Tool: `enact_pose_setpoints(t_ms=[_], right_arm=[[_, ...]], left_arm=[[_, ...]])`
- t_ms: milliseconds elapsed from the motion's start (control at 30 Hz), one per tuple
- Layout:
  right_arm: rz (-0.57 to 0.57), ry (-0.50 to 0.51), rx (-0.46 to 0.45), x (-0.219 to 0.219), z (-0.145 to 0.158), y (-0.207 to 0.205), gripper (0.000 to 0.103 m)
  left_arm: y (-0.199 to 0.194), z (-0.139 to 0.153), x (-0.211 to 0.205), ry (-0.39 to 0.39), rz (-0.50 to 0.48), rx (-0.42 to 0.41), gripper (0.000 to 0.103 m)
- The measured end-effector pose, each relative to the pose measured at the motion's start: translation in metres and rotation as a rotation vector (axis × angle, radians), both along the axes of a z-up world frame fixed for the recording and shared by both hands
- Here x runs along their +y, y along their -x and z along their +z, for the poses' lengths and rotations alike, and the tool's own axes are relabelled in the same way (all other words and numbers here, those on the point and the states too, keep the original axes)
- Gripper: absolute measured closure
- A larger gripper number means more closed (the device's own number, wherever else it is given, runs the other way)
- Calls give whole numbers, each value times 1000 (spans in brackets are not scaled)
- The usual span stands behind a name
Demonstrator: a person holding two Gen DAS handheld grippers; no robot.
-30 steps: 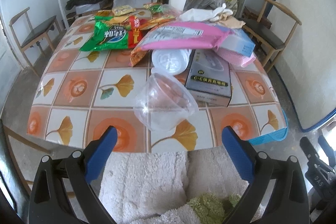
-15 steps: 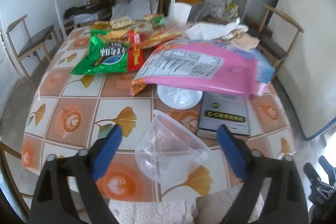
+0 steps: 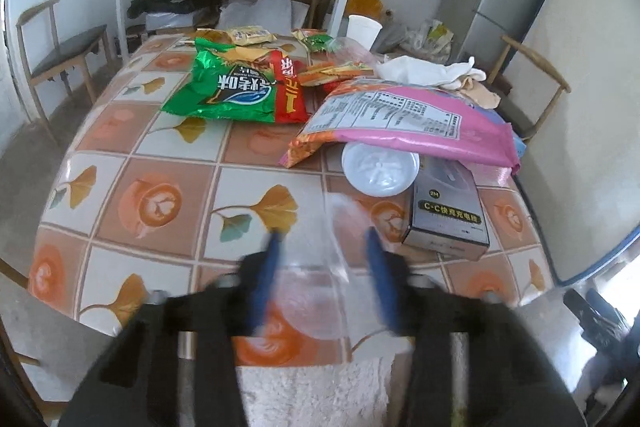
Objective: Collect trash
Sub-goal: 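Grasp the clear plastic cup rim with the left gripper, then lift the clear cup with the left gripper while the right gripper grasps a white tissue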
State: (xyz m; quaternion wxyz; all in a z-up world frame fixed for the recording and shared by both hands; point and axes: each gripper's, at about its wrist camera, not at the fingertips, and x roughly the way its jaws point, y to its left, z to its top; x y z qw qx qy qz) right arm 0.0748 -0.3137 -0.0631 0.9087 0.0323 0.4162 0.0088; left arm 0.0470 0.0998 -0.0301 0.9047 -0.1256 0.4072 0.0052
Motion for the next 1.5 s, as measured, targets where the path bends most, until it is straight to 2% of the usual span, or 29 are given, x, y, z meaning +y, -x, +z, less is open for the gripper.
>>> enact_pose_setpoints(t_ms=[167, 300, 400, 467, 567, 633, 700, 833, 933, 967, 1033, 1133, 1200, 1267, 1300, 1333, 1400, 1500], right_arm=[[40, 0, -18, 15, 8, -7, 8], [117, -36, -65, 35, 27, -17, 13], [211, -180, -72, 49, 45, -30, 20], [267, -318, -42, 57, 53, -45, 23], [298, -455, 4, 61, 55, -66, 29], [280, -503, 21, 60, 57, -81, 34], [253, -500, 10, 55, 64, -94, 35], [280, -407, -24, 64, 88, -123, 35], [357, -252, -69, 91, 107, -142, 35], [409, -168, -87, 106, 112, -152, 35], [463, -25, -105, 130, 111, -168, 35], [520, 117, -111, 155, 102, -188, 38], [535, 194, -77, 167, 89, -208, 47], [551, 221, -44, 174, 81, -220, 59], [557, 231, -32, 176, 77, -224, 73], [558, 234, -28, 177, 77, -226, 91], [569, 203, -27, 178, 79, -227, 99], [575, 205, -84, 186, 91, -221, 102]], left_arm=[[7, -13, 18, 50, 33, 21, 91], [7, -15, 27, 79, 59, -5, 95], [6, -15, 34, 95, 73, -20, 95], [4, -16, 40, 107, 93, -25, 95], [5, -18, 52, 123, 128, -25, 95], [5, -20, 60, 128, 149, -25, 95], [5, -22, 67, 124, 158, -25, 95], [3, -29, 75, 142, 157, -12, 95], [3, -28, 77, 144, 147, -24, 95], [2, -28, 77, 146, 147, -27, 95], [2, -29, 79, 156, 148, -29, 95], [4, -29, 82, 161, 153, -32, 95], [4, -29, 83, 166, 159, -33, 95], [5, -29, 86, 170, 166, -33, 95], [5, -30, 87, 171, 168, -34, 95], [5, -30, 88, 173, 170, -34, 95], [6, -30, 90, 176, 172, -34, 95], [6, -30, 92, 175, 171, -37, 95]])
